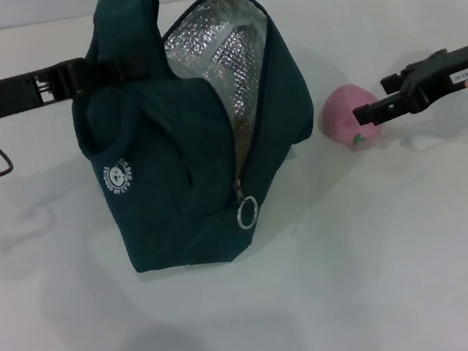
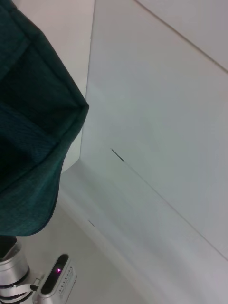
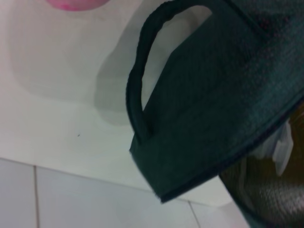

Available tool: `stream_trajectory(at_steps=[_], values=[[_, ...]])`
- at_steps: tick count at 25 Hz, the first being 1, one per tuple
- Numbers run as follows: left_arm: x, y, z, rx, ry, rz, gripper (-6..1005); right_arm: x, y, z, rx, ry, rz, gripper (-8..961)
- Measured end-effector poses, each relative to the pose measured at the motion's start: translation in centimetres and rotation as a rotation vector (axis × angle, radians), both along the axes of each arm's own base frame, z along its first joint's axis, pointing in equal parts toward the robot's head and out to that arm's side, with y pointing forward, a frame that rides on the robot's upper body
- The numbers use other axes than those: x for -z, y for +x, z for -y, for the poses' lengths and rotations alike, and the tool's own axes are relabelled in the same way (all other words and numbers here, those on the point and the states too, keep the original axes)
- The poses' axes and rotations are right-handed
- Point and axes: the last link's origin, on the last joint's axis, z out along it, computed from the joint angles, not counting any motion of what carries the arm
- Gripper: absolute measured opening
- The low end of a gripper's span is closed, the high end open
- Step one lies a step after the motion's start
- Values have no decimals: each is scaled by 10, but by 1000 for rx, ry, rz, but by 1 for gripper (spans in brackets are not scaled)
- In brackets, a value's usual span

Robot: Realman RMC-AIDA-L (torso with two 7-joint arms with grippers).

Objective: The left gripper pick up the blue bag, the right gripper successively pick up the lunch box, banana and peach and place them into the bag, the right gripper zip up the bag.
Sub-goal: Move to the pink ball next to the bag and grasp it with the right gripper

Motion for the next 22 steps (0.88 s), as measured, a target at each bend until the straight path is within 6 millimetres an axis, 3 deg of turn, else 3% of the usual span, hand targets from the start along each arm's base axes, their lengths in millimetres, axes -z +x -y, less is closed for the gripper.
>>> stream_trajectory(at_steps=[11,22], values=[[1,-1,1,0,-3,-1,38,18,-1,-3,-16,8,38,845],[1,2,0,4,-2,0,38,24,-3,-8,-47,35,89,720]])
